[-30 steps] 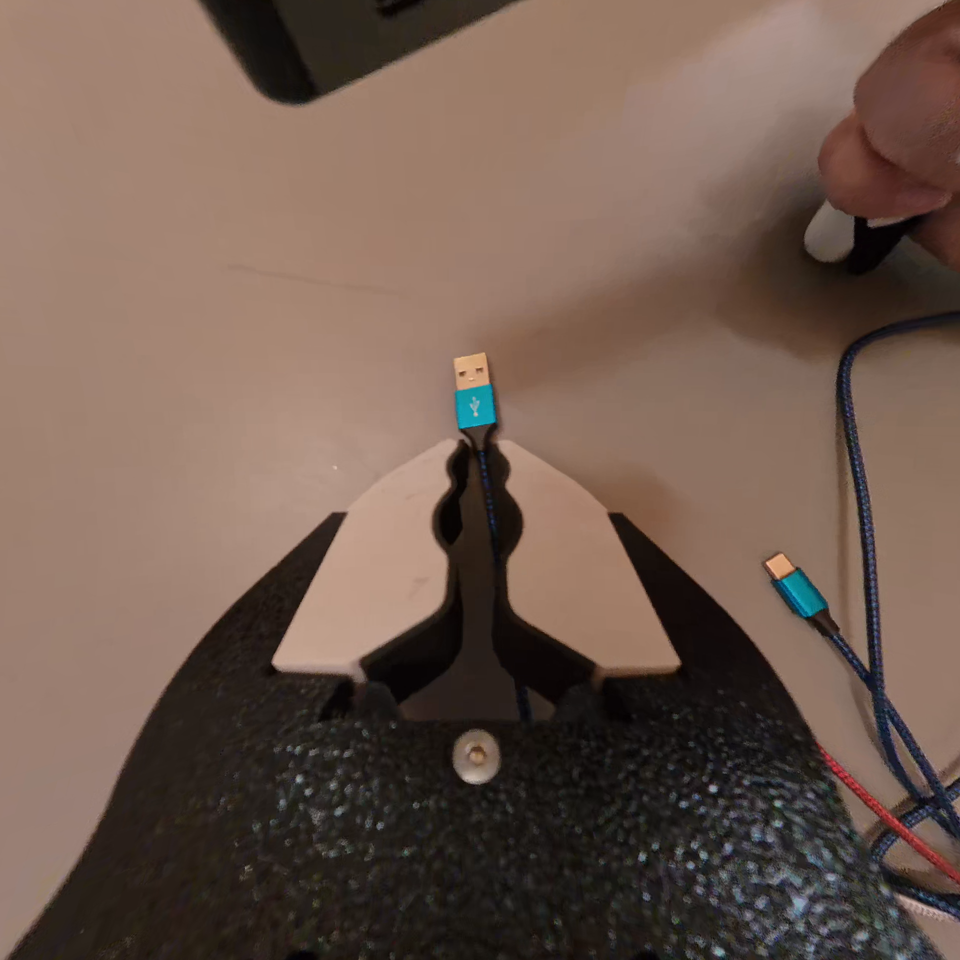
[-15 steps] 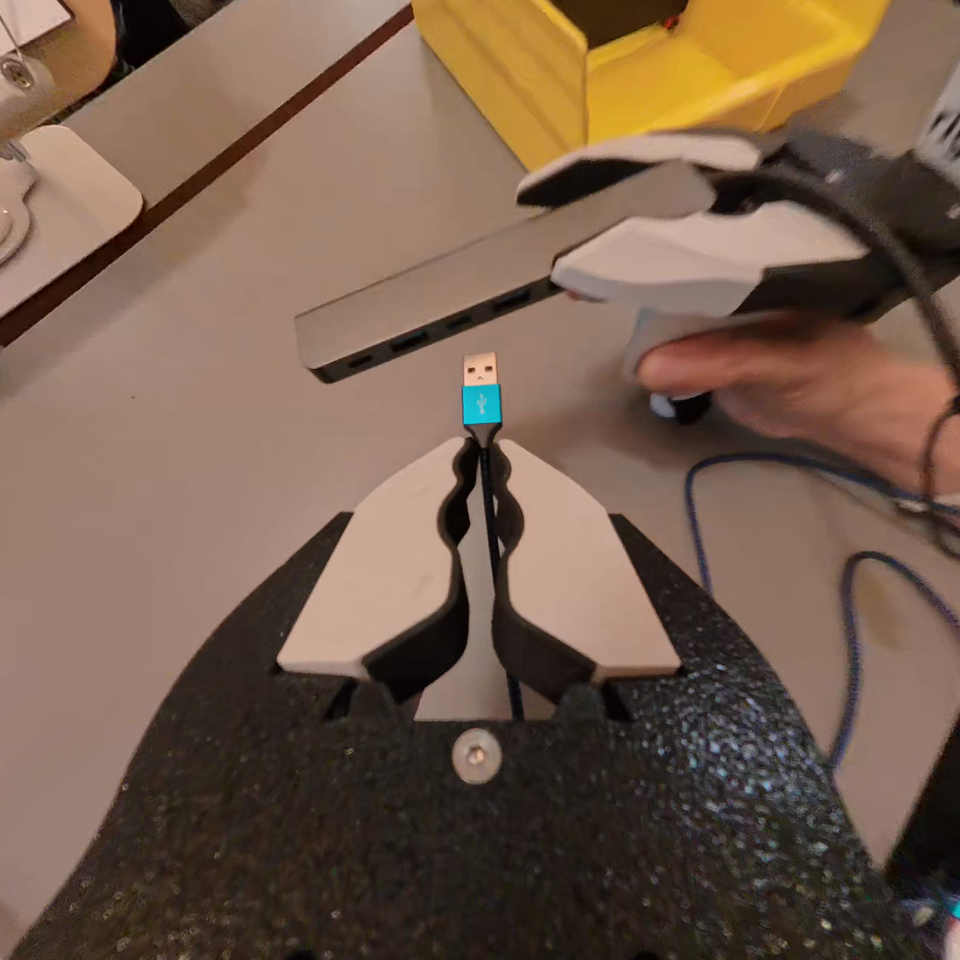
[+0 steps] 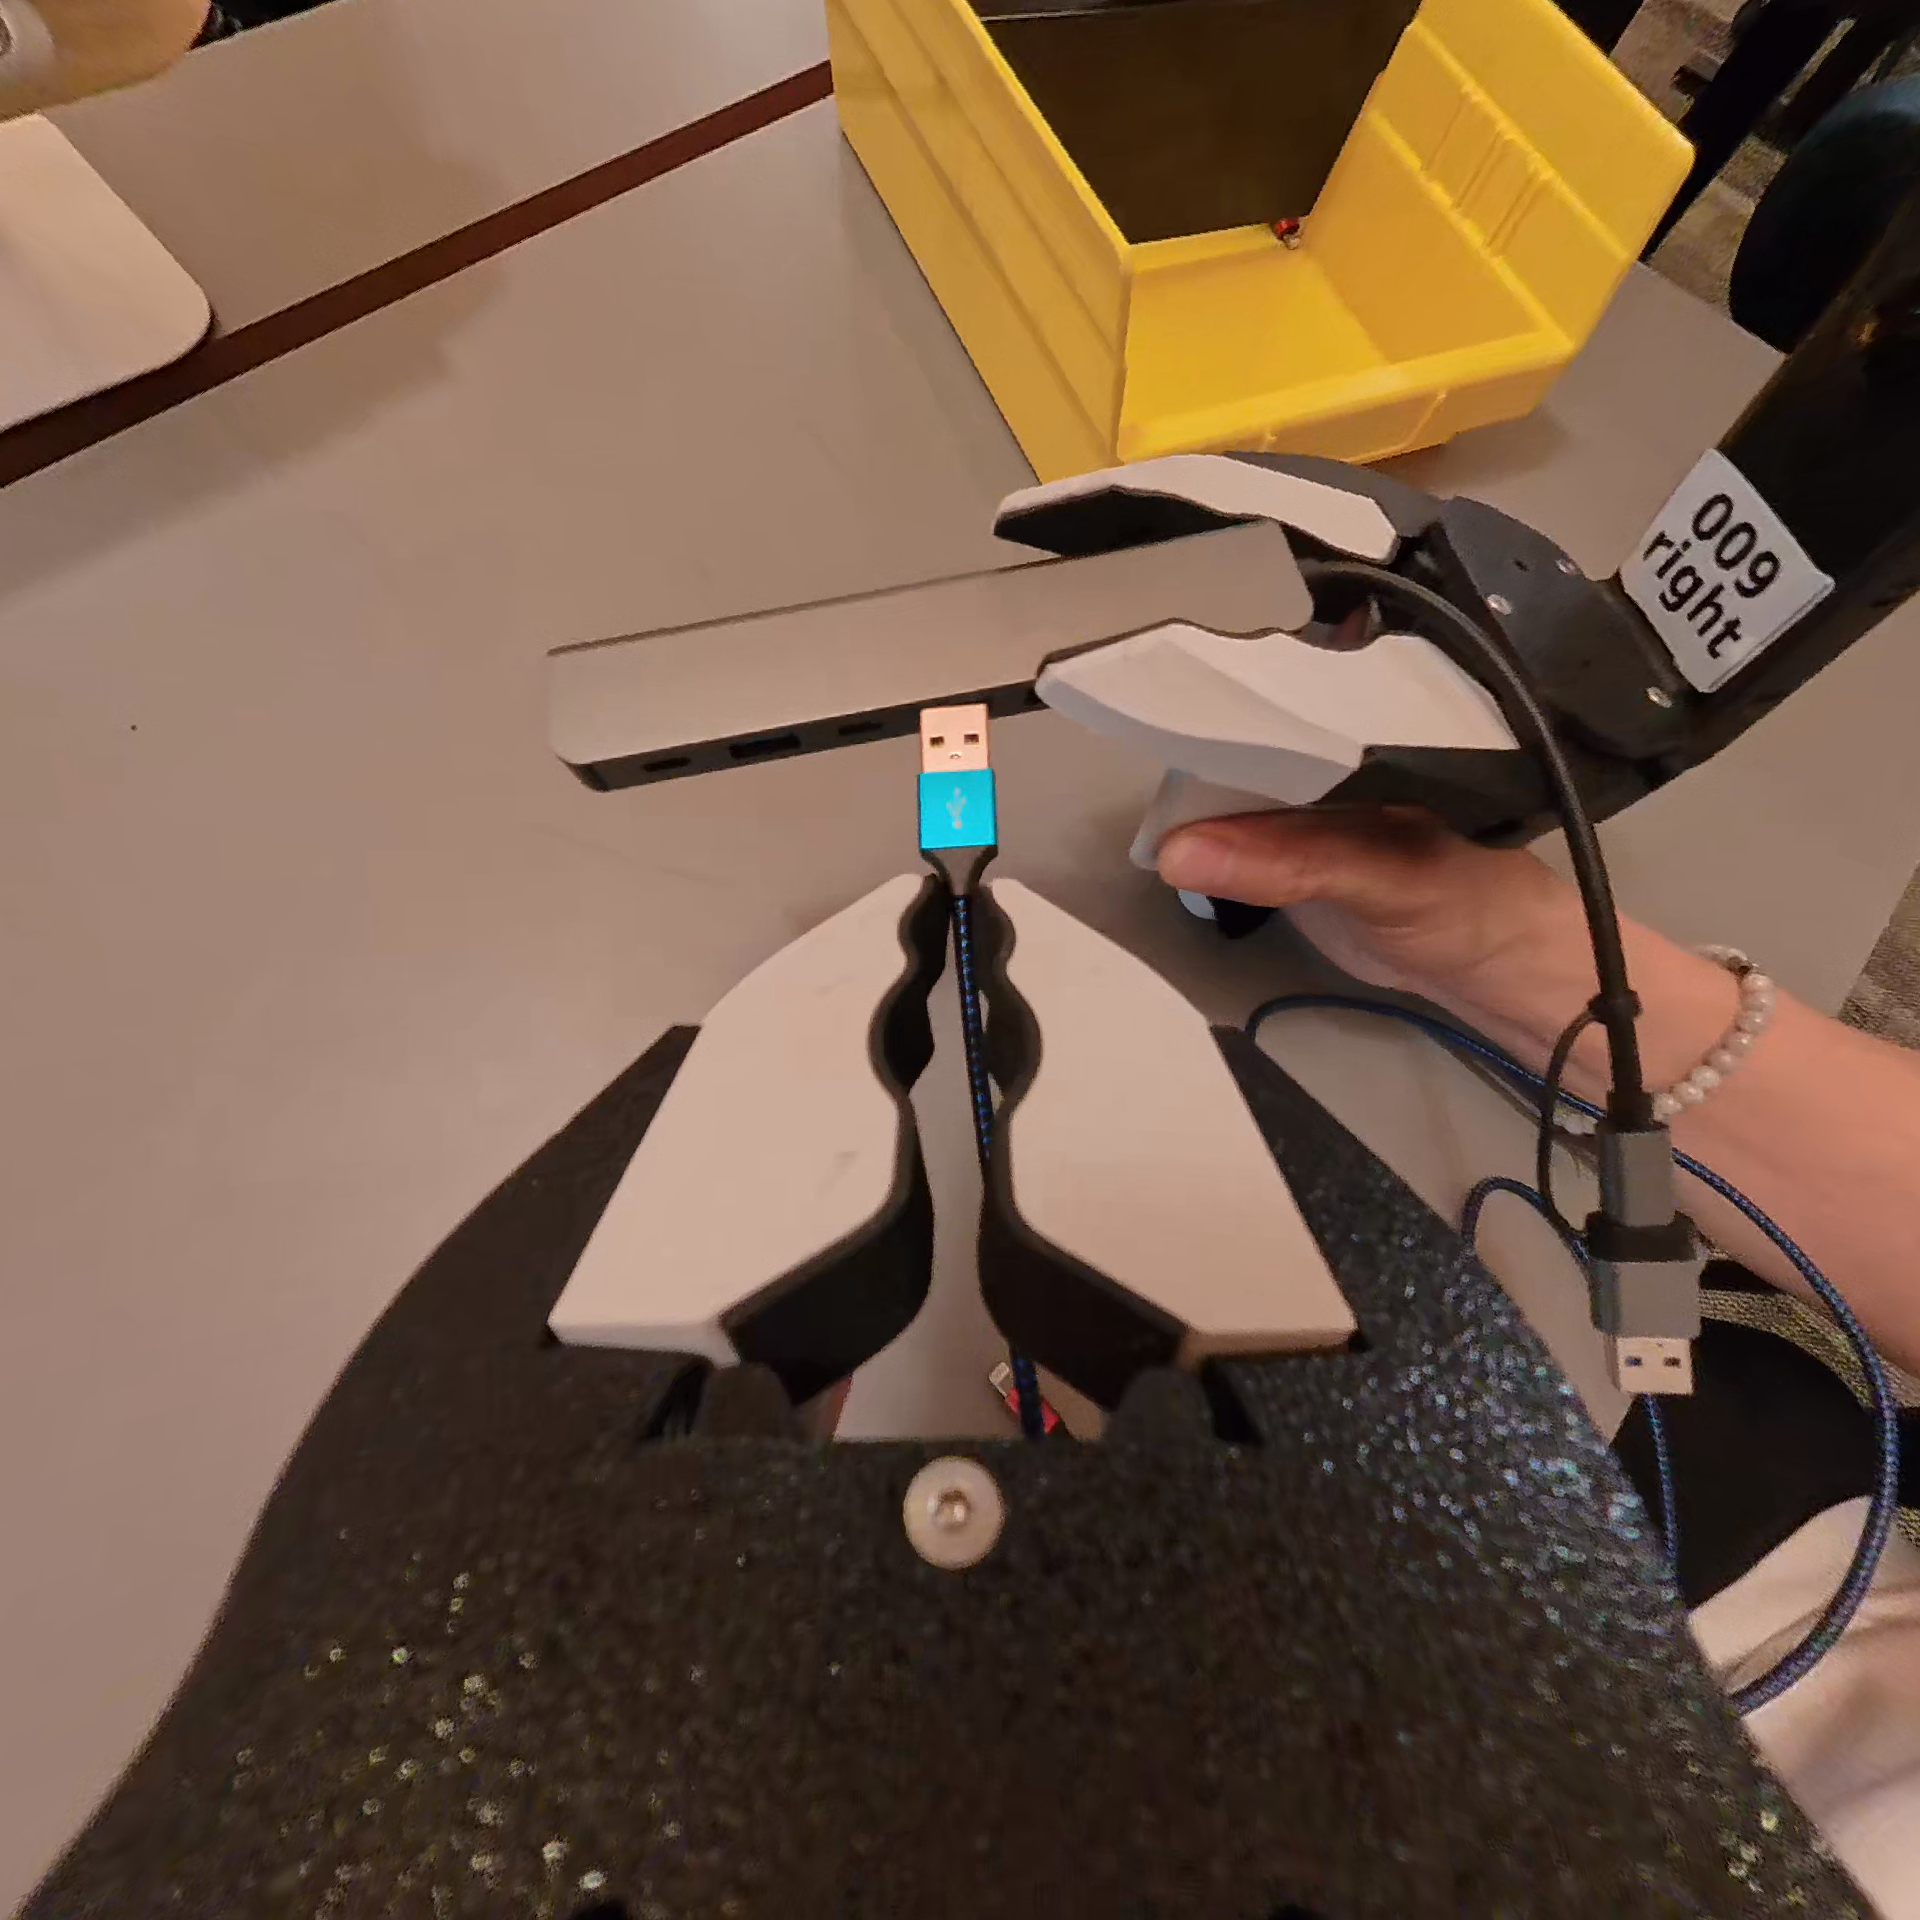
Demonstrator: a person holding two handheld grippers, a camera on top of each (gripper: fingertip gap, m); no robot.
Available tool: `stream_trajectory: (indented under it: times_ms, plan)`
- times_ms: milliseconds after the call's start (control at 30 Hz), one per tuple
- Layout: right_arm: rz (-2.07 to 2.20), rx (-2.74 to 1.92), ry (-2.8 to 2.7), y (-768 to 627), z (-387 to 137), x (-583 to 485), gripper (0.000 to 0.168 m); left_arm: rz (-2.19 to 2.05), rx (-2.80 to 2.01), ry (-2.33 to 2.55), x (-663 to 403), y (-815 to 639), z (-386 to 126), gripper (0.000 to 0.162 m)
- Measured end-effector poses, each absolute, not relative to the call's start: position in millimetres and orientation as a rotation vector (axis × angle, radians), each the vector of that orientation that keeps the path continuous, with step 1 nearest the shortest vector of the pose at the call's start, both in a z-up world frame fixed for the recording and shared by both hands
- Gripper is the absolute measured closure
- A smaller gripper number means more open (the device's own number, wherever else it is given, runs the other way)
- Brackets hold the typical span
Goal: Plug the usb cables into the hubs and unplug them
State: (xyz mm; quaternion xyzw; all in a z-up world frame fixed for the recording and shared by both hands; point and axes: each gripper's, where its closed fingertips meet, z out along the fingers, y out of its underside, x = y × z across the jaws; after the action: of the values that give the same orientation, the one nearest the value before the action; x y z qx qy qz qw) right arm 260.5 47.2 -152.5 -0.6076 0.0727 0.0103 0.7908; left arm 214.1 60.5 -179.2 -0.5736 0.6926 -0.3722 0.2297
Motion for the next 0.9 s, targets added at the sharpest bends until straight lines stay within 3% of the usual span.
stream_trajectory:
  times_ms: [900]
  plan:
    - [-0.015,-1.306,0.128,49.3,-151.9,257.3,0.134,-0.914,-1.550,1.890,214.9,62.0,-174.9,0.158]
